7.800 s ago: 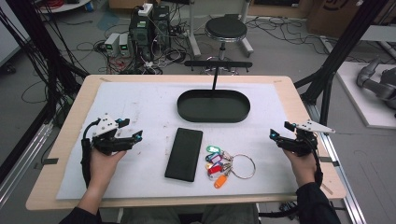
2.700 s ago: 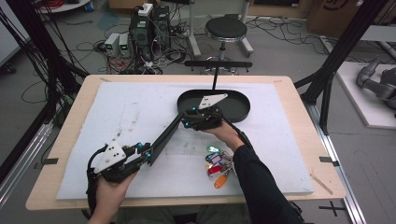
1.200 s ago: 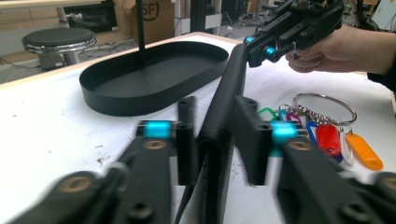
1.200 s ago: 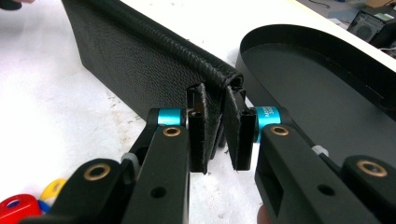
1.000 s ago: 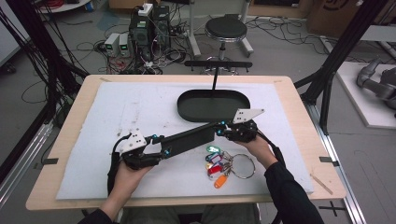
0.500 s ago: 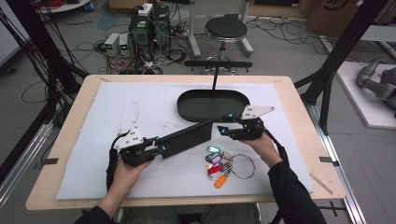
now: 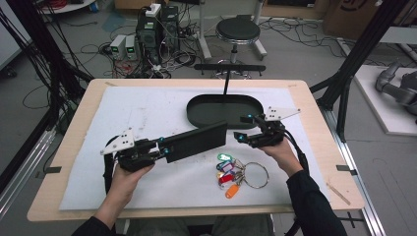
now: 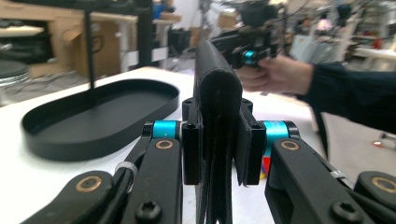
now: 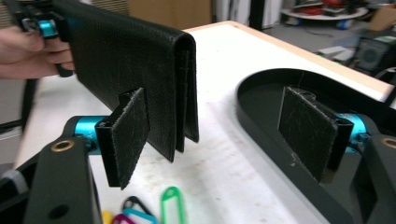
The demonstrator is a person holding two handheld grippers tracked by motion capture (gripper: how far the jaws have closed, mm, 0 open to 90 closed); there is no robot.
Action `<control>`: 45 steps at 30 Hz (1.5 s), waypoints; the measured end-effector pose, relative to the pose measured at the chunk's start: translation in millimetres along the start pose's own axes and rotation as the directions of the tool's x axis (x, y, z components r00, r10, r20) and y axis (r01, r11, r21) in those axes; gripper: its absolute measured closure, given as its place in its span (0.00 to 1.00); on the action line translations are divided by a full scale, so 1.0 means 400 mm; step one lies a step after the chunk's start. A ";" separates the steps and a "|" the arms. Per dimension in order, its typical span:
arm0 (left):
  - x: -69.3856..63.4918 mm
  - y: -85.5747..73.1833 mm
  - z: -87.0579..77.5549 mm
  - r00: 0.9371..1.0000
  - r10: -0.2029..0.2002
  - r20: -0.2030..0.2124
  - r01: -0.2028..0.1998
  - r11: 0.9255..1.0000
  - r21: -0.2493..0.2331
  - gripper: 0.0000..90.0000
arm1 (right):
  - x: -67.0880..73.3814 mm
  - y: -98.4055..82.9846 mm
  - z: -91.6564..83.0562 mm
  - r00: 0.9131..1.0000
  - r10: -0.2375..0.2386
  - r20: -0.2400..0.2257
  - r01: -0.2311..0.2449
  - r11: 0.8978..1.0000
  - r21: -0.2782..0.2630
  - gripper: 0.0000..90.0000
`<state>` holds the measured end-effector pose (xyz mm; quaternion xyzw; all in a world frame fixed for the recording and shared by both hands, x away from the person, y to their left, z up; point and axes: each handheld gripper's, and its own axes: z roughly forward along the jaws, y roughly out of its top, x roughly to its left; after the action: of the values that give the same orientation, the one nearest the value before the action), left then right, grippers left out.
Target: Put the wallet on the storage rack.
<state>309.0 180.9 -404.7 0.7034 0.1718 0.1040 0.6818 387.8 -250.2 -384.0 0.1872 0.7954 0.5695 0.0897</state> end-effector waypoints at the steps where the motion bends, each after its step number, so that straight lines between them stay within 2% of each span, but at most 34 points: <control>1: -0.001 0.002 0.000 1.000 0.003 0.013 -0.003 1.000 -0.005 0.84 | 0.003 0.002 0.003 1.000 -0.003 -0.016 0.003 1.000 -0.002 0.27; 6: -0.006 0.010 0.008 0.998 0.012 0.063 -0.011 1.000 -0.018 0.84 | 0.021 0.008 0.021 0.997 -0.016 -0.081 0.016 1.000 0.005 0.26; 12: -0.009 0.013 0.017 0.996 0.014 0.092 -0.011 1.000 -0.028 0.83 | 0.039 0.005 0.048 0.991 -0.030 -0.133 0.035 0.999 0.040 0.29; 17: -0.008 0.011 0.018 0.995 0.004 0.100 0.002 0.999 -0.054 0.84 | 0.045 0.000 0.069 0.981 -0.018 -0.191 0.033 0.997 0.076 0.43; 19: -0.008 0.009 0.017 0.995 -0.002 0.104 0.010 0.997 -0.072 0.84 | 0.045 -0.003 0.077 0.977 -0.010 -0.214 0.029 0.996 0.088 0.46; 21: -0.008 0.009 0.016 0.995 0.002 0.103 0.006 0.997 -0.079 0.84 | 0.046 -0.006 0.084 0.973 0.010 -0.232 0.013 0.995 0.097 0.51; 23: -0.008 0.009 0.014 0.995 0.005 0.097 0.003 0.997 -0.082 0.84 | 0.047 -0.005 0.087 0.969 0.001 -0.248 0.023 0.995 0.093 0.60; 27: -0.007 0.010 0.010 0.996 0.006 0.089 0.003 0.996 -0.093 0.84 | 0.050 -0.001 0.080 0.966 -0.022 -0.258 0.044 0.996 0.079 0.70; 31: -0.004 0.011 0.008 0.998 0.000 0.066 0.006 0.997 -0.083 0.82 | 0.047 0.003 0.070 0.960 -0.042 -0.276 0.063 0.996 0.068 0.78; 34: 0.001 0.011 0.008 1.000 -0.001 0.025 0.002 0.998 -0.063 0.78 | 0.050 0.010 0.060 0.959 -0.072 -0.272 0.089 0.995 0.050 0.83; 36: 0.005 0.010 0.006 1.000 -0.015 0.003 0.015 0.998 -0.064 0.72 | 0.053 0.014 0.053 0.960 -0.095 -0.263 0.110 0.993 0.040 0.84; 40: 0.012 0.010 0.001 0.998 -0.021 -0.054 0.019 0.999 -0.045 0.58 | 0.049 0.016 0.040 0.969 -0.104 -0.225 0.115 0.993 0.037 0.85; 43: 0.016 0.009 -0.008 0.997 -0.028 -0.072 0.025 0.999 -0.048 0.55 | 0.043 0.019 0.025 0.978 -0.093 -0.188 0.098 0.995 0.017 0.85; 45: 0.018 0.008 -0.015 0.996 -0.031 -0.085 0.027 0.998 -0.053 0.53 | 0.035 0.022 0.010 0.988 -0.085 -0.131 0.085 0.996 -0.004 0.86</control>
<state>313.7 189.1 -402.0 0.6779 0.2085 0.1286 0.6932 378.2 -238.8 -376.2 0.1154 0.8072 0.5757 0.0610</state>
